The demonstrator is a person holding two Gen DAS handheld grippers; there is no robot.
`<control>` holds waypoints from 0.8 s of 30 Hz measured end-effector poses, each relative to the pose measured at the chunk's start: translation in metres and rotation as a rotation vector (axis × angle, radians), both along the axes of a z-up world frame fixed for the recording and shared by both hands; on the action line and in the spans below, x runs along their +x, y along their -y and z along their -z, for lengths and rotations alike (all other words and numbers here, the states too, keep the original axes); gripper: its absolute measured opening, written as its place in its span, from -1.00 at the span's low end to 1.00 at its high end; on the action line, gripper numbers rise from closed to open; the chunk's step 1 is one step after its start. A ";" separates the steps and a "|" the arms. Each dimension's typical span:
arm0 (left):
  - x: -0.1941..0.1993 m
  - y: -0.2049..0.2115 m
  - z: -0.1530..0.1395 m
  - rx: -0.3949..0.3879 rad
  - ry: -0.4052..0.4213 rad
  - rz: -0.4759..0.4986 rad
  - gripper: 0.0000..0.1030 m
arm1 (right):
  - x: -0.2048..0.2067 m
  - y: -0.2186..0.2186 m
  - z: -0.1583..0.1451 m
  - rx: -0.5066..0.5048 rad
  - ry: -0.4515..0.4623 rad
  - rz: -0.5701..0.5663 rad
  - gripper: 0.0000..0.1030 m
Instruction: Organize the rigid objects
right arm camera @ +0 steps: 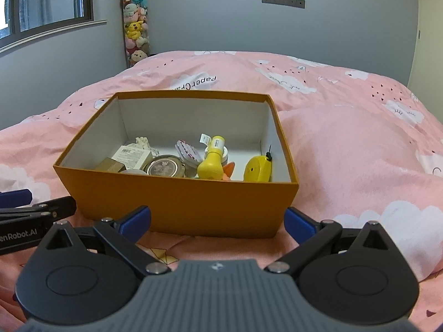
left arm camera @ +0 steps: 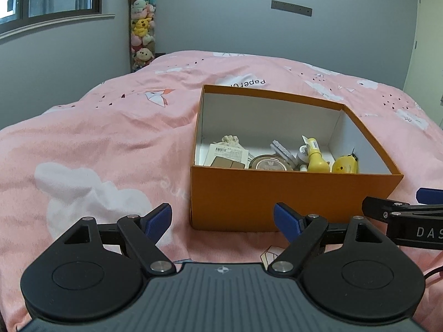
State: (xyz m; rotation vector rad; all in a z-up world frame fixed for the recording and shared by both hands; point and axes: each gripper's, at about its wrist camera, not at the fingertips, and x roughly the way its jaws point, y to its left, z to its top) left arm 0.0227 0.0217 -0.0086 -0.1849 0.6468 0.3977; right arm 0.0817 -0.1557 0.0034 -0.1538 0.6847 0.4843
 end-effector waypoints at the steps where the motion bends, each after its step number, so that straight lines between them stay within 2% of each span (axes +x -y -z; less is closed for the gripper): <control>1: 0.000 0.001 0.000 0.004 -0.001 0.003 0.89 | 0.000 0.000 0.001 0.000 -0.001 -0.002 0.95; 24: -0.002 0.007 -0.001 0.008 -0.007 0.037 0.89 | 0.002 -0.004 0.004 -0.001 -0.020 -0.023 0.95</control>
